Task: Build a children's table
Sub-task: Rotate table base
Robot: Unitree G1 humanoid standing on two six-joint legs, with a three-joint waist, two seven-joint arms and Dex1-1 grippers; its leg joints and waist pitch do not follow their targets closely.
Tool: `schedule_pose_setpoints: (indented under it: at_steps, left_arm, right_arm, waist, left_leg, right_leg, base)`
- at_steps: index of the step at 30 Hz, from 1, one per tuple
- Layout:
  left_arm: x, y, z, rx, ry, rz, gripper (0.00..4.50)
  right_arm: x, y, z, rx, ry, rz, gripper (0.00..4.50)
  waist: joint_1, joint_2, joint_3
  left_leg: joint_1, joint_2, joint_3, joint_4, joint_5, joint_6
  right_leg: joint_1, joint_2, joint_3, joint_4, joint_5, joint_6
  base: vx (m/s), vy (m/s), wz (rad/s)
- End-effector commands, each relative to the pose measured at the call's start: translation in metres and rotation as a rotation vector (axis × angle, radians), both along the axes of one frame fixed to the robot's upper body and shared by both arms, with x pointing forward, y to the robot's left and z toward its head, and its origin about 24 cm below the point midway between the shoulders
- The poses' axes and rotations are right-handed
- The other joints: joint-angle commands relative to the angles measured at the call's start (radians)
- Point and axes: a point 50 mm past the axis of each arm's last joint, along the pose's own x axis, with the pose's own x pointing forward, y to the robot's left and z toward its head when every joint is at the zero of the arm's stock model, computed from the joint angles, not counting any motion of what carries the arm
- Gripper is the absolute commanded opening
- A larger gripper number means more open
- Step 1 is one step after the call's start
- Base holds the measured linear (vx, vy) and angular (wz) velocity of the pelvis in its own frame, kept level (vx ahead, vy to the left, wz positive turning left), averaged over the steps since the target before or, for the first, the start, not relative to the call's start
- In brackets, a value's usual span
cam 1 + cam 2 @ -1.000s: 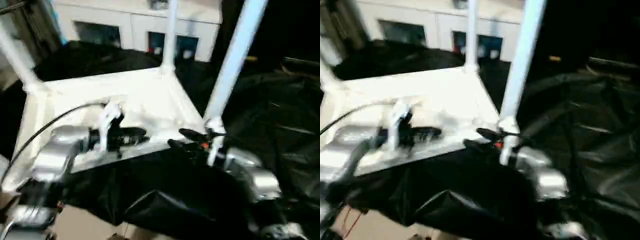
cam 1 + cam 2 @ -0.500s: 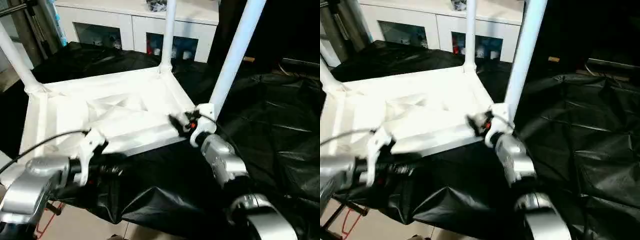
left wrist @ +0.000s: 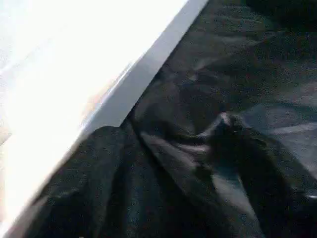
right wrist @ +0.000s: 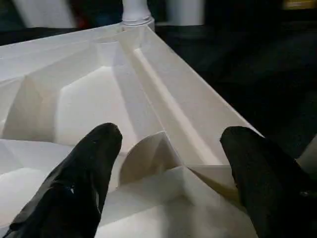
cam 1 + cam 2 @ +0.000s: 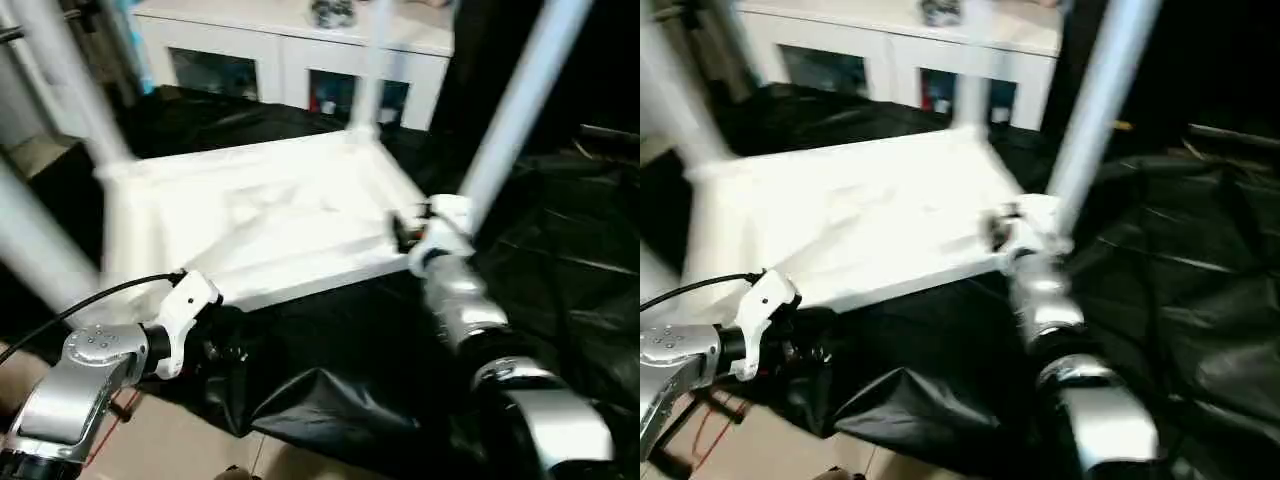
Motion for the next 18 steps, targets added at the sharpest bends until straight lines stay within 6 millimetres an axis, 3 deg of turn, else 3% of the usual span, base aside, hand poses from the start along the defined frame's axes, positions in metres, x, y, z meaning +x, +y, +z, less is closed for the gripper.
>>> schedule_pose_setpoints:
  at_steps: [1, 3, 11, 15, 18]
  left_arm:
    - [0.007, 0.004, 0.007, 0.022, -0.057, 0.033, 4.17]
    - [0.010, 0.004, 0.005, 0.030, -0.089, 0.052, 4.42]
    - [0.007, 0.012, -0.002, 0.009, -0.121, 0.093, 4.42]
    - [0.000, 0.018, -0.004, -0.034, -0.133, 0.107, 4.42]
    - [-0.001, 0.023, -0.005, -0.054, -0.150, 0.138, 4.42]
  right_arm:
    - [0.000, -0.017, 0.002, -0.003, -0.007, -0.083, 3.71]
    - [-0.001, -0.038, 0.006, -0.026, -0.012, -0.154, 3.71]
    - [-0.012, -0.097, 0.014, -0.097, -0.012, -0.313, 3.71]
    - [-0.017, -0.108, 0.015, -0.118, -0.014, -0.317, 3.71]
    - [-0.017, -0.107, 0.014, -0.131, -0.015, -0.287, 3.71]
  waist:
    - [-0.018, 0.017, -0.064]
    - [-0.019, 0.019, -0.067]
    - [-0.013, 0.016, -0.074]
    - [-0.017, 0.018, -0.073]
    - [-0.030, 0.014, -0.071]
  left_leg:
    - [0.025, -0.004, -0.001, -0.066, -0.312, -0.047]
    - [0.026, -0.006, 0.000, -0.062, -0.292, -0.044]
    - [0.016, -0.008, 0.003, -0.050, -0.221, -0.009]
    - [0.013, -0.009, 0.003, -0.046, -0.216, 0.006]
    - [0.011, -0.009, 0.004, -0.047, -0.244, 0.014]
  right_leg:
    - [0.021, -0.014, 0.021, -0.068, -0.214, -0.143]
    - [0.022, -0.013, 0.020, -0.065, -0.170, -0.153]
    - [0.033, -0.011, 0.017, -0.051, -0.059, -0.184]
    - [0.034, -0.010, 0.015, -0.051, -0.058, -0.189]
    - [0.032, -0.011, 0.014, -0.056, -0.094, -0.194]
  base:
    - [0.000, 0.000, 0.00]
    - [0.000, 0.000, 0.00]
    - [0.000, 0.000, 0.00]
    - [0.000, 0.000, 0.00]
    - [0.000, 0.000, 0.00]
